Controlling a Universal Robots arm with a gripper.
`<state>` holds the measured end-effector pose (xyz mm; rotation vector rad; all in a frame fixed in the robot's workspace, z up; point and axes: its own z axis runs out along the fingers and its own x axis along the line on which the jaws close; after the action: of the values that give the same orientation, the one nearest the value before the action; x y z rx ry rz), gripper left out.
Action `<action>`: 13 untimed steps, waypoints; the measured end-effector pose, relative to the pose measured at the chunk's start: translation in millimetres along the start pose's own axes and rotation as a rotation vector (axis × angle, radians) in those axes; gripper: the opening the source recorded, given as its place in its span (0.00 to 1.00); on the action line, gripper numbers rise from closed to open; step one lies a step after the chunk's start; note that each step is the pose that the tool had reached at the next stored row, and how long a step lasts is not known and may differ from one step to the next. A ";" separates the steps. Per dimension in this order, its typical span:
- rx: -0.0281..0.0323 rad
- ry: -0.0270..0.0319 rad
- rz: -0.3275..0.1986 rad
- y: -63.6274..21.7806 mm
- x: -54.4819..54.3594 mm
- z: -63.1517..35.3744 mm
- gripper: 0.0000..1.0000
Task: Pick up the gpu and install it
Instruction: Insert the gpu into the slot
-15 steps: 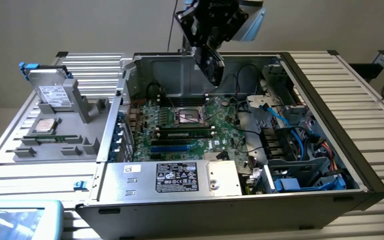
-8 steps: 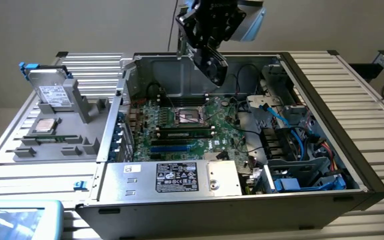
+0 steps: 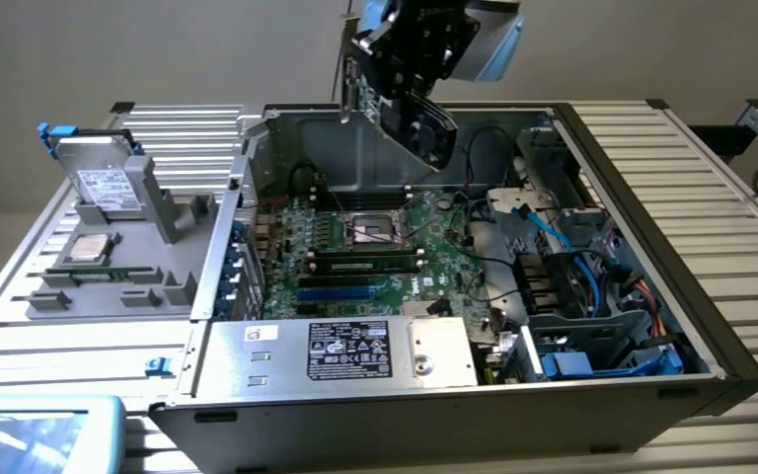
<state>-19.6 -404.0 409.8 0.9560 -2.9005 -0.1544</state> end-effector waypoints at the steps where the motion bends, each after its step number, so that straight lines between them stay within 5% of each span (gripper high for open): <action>1: 0.0015 0.0011 -0.017 0.0 0.0 0.0 0.29; 13: 0.0211 0.0153 -0.235 -0.3 -0.1 2.4 0.29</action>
<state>-19.6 -404.0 407.4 1.2939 -2.7726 -0.1308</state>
